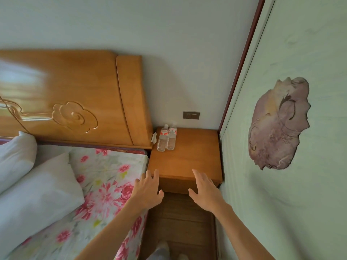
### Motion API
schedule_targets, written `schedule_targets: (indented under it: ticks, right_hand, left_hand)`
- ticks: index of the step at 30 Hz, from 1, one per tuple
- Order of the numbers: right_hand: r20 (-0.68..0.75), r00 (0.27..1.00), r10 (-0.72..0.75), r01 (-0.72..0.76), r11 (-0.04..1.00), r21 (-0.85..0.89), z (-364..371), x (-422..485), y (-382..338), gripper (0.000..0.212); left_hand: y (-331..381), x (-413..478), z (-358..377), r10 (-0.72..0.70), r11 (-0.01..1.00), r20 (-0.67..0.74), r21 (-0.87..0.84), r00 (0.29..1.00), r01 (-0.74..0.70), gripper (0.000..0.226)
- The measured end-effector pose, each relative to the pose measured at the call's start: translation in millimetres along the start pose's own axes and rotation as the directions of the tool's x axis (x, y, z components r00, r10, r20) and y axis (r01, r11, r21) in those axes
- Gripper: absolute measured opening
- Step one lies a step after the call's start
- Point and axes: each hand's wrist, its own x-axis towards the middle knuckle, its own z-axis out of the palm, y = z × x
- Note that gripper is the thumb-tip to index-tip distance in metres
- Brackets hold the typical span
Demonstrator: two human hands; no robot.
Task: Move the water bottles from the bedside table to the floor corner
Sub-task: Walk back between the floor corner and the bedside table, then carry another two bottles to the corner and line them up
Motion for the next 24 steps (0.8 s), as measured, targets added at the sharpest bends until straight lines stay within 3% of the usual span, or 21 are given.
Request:
schedule_targets:
  ticks: [16,24]
  right_hand:
    - [0.084,0.985,0.148,-0.148,0.989,-0.008,-19.8,145.6,1.2,0.077]
    - [0.177,0.964,0.2,-0.202,0.979,-0.01,-11.0,238.5,-13.5,0.078]
  left_hand:
    - [-30.1,169.3,-20.3,0.095,0.994,0.071,-0.066,0.993,-0.09,0.062]
    - [-60.1,256.4,-22.0,0.14,0.988,0.147,-0.079,0.979,-0.129,0.07]
